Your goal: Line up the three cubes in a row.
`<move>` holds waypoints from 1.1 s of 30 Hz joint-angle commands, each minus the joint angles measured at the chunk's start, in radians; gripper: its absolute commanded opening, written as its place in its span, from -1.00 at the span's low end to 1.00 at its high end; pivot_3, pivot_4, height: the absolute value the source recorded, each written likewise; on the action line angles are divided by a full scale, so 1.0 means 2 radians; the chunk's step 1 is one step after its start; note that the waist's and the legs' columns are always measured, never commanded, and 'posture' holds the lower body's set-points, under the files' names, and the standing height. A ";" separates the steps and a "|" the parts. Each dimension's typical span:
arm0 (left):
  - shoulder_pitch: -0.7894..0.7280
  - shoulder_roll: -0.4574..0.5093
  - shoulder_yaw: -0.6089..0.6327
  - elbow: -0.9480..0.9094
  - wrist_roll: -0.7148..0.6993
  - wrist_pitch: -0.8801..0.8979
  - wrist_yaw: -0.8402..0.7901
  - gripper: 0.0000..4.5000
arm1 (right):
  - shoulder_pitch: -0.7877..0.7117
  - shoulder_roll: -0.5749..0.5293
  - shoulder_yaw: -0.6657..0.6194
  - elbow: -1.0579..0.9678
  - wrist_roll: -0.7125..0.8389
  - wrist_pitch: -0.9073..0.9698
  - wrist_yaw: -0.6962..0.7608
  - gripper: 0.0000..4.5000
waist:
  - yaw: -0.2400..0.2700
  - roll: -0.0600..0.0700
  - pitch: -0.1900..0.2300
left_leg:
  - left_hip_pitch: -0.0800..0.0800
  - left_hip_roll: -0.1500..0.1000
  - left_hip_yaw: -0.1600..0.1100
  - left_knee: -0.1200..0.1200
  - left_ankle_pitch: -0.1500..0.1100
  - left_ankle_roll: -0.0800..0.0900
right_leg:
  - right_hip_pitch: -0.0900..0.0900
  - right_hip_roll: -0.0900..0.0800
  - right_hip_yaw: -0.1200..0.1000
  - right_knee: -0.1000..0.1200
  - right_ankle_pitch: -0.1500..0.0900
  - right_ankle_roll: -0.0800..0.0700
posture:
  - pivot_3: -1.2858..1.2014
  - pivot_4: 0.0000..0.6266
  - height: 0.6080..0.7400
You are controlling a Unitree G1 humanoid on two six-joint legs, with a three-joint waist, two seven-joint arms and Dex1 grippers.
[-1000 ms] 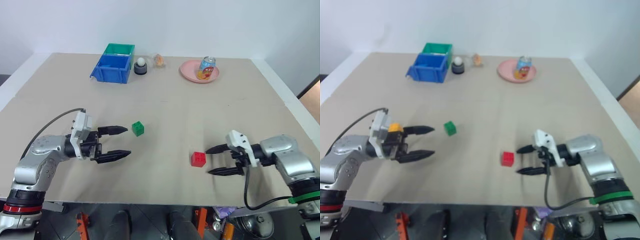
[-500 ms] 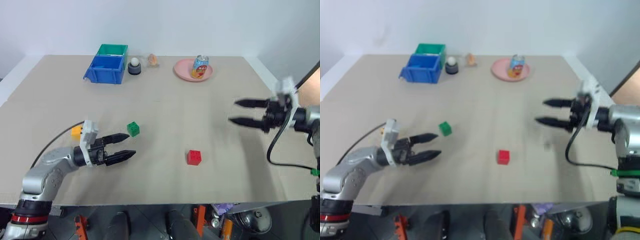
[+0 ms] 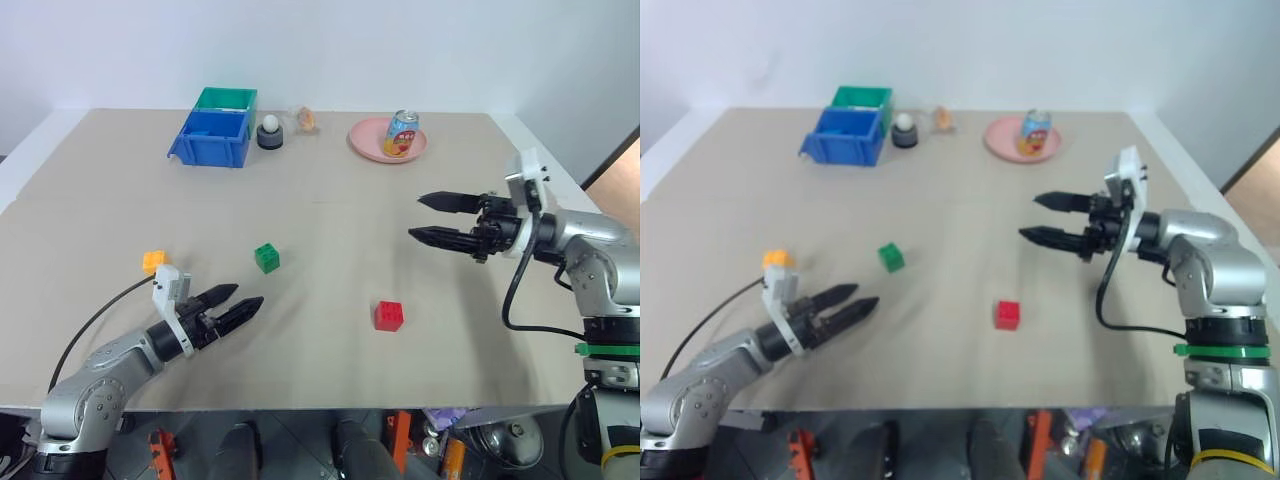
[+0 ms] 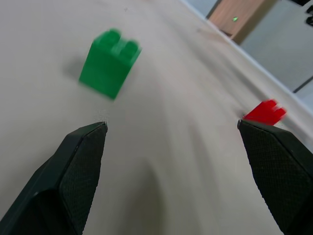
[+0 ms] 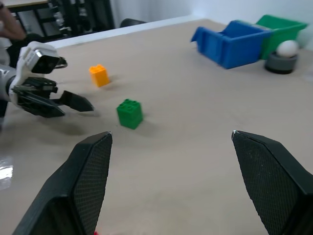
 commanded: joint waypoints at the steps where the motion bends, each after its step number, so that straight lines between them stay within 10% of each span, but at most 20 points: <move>1: -0.007 0.009 -0.015 0.000 0.046 -0.037 0.005 0.96 | -0.005 0.003 -0.010 -0.020 0.013 0.001 -0.007 0.80 | 0.000 0.000 0.000 | 0.000 0.000 0.000 0.000 0.000 0.000 | 0.000 0.000 0.000 0.000 0.000 0.000 | 0.03 -0.52 1.00; 33: -0.246 -0.053 -0.114 0.333 0.249 -0.247 -0.035 0.96 | 0.039 -0.001 -0.034 -0.073 0.037 0.012 -0.054 0.80 | 0.012 0.000 0.000 | -0.001 -0.002 0.000 0.000 0.002 0.000 | 0.000 -0.001 0.001 0.000 0.003 -0.002 | 0.03 -0.52 1.00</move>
